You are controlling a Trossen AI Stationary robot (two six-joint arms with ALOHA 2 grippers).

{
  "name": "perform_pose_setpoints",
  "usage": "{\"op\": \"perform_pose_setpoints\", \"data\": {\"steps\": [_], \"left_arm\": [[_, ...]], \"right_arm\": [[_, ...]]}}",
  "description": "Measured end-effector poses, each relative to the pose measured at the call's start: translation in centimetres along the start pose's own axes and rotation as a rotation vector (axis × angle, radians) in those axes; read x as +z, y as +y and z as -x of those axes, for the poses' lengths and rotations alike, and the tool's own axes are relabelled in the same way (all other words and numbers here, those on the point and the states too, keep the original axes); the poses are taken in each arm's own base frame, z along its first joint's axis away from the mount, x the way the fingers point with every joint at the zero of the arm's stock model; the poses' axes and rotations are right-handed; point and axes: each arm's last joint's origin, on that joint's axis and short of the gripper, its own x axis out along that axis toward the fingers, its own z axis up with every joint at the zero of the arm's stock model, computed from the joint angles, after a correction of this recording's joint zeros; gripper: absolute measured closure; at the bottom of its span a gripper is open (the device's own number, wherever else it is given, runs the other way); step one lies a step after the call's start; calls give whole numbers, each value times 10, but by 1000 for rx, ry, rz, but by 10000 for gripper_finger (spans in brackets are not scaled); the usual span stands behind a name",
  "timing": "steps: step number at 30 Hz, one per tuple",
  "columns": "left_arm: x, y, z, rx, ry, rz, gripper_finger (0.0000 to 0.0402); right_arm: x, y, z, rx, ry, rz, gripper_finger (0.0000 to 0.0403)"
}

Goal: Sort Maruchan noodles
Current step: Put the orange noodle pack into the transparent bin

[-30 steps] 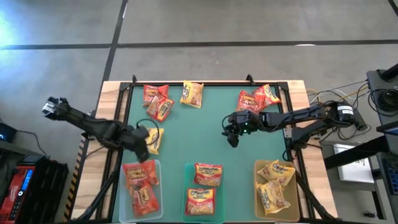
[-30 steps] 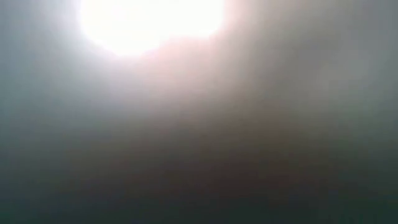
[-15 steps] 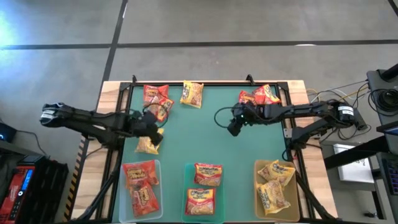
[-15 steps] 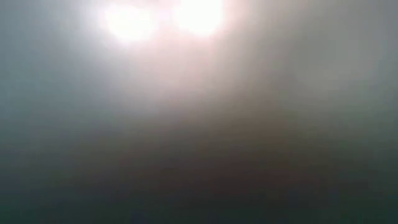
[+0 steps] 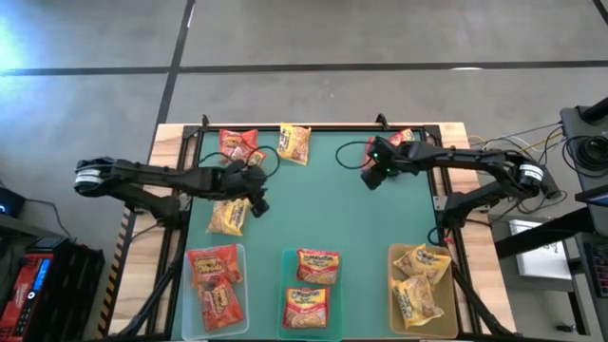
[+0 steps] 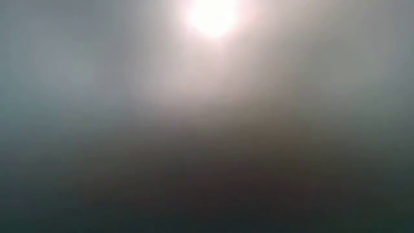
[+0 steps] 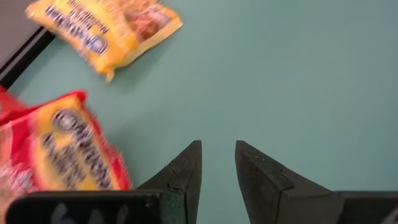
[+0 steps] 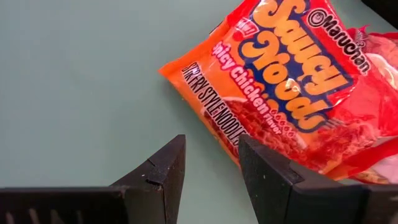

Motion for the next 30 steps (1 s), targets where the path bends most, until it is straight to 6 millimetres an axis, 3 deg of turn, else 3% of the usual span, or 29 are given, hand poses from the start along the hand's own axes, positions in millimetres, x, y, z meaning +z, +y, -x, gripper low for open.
{"op": "perform_pose_setpoints", "data": {"steps": [8,16,21,30], "left_arm": [[10,-18,-33,-74,-85,-91,322],[19,-41,-60,-373,-189,-214,322],[21,-51,-65,-537,-225,-222,322],[25,-62,-61,-609,-283,-140,322]], "right_arm": [[3,-11,-3,-113,-30,-23,264],[0,-14,-11,-134,3,-57,264],[-3,-13,-20,-149,40,-79,264],[-7,-9,-45,-190,129,-52,264]]}}
